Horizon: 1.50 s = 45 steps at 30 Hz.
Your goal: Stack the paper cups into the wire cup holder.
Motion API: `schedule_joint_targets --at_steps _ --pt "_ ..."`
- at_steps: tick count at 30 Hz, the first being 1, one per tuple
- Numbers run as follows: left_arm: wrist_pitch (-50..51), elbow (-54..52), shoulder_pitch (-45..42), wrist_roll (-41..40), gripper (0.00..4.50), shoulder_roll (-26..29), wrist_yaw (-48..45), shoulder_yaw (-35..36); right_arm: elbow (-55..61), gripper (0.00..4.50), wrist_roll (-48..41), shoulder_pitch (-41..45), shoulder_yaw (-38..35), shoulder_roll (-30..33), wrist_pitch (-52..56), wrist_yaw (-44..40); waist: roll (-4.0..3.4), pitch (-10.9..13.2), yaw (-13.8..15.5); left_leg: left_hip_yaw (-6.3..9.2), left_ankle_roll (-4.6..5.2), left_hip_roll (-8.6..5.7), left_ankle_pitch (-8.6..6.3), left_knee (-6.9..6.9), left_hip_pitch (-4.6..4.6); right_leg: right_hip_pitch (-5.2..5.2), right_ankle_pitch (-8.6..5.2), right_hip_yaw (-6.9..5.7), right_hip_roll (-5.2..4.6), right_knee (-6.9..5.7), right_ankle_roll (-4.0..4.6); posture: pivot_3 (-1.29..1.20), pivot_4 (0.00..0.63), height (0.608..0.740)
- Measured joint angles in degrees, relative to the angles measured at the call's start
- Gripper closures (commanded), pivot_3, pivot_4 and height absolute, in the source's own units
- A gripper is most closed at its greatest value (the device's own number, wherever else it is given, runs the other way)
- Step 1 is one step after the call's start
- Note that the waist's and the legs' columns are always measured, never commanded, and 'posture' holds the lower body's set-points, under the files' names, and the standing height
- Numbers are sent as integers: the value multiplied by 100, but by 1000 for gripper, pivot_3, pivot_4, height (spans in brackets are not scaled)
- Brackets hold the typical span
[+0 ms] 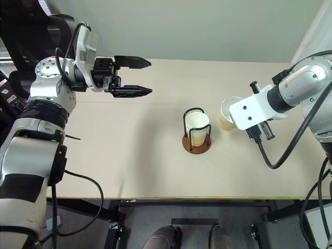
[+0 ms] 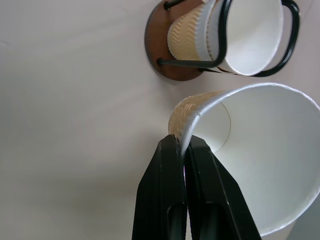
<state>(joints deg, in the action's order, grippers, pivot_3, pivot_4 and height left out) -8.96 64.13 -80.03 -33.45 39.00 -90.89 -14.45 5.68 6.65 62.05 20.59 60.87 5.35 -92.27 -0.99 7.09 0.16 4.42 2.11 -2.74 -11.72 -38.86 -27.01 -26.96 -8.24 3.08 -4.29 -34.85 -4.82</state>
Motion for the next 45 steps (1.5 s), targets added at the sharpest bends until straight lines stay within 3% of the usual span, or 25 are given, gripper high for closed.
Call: schedule_joint_targets --at_steps 9,24,45 --pt "-109 188 -44 272 0 -129 0 372 -153 4429 46 238 70 -154 -21 0 -6 4 -3 1 11 6 -8 -4 -1 -3 -2 3 -2 -5 2 0 150 740" --pt "-44 192 -73 404 0 -145 -1 472 -713 4429 156 1251 277 -1168 78 0 -10 7 -36 -9 10 16 -14 -11 -4 -11 -8 -6 16 -10 21 0 150 740" --pt "261 -236 274 -21 0 329 -2 -268 -465 4429 -70 1032 425 -1507 493 0 -4 4 -30 -12 -38 33 3 -12 -4 -15 -14 -14 26 -16 38 0 150 740"
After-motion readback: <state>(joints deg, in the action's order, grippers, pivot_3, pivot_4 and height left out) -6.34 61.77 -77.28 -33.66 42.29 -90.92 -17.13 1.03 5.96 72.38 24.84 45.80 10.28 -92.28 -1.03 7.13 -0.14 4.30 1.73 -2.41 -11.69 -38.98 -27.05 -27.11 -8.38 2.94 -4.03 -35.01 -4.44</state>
